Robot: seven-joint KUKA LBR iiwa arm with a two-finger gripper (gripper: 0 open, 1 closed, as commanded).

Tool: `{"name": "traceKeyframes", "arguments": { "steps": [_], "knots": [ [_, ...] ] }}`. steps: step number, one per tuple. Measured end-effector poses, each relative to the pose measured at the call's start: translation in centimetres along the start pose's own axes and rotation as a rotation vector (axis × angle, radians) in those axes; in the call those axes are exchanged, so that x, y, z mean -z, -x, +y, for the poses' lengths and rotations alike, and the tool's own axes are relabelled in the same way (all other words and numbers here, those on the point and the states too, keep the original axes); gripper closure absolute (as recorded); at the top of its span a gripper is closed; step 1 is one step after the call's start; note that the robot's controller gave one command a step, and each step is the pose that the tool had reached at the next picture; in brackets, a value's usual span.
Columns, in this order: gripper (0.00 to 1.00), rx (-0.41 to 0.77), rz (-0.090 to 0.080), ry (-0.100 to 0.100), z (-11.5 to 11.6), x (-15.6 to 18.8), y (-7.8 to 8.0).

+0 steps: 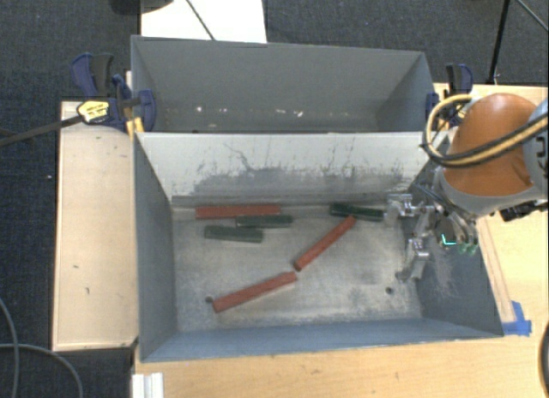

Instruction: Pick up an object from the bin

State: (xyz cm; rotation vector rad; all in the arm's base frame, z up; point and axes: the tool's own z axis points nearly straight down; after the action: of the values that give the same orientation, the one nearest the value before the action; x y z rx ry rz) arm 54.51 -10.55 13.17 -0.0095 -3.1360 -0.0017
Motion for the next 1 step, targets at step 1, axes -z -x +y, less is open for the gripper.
{"name": "traceKeyframes", "arguments": {
  "steps": [1],
  "knots": [
    [0.00, 0.003, -0.008, -0.001, 0.03, 0.45, 0.19]
  ]
}}
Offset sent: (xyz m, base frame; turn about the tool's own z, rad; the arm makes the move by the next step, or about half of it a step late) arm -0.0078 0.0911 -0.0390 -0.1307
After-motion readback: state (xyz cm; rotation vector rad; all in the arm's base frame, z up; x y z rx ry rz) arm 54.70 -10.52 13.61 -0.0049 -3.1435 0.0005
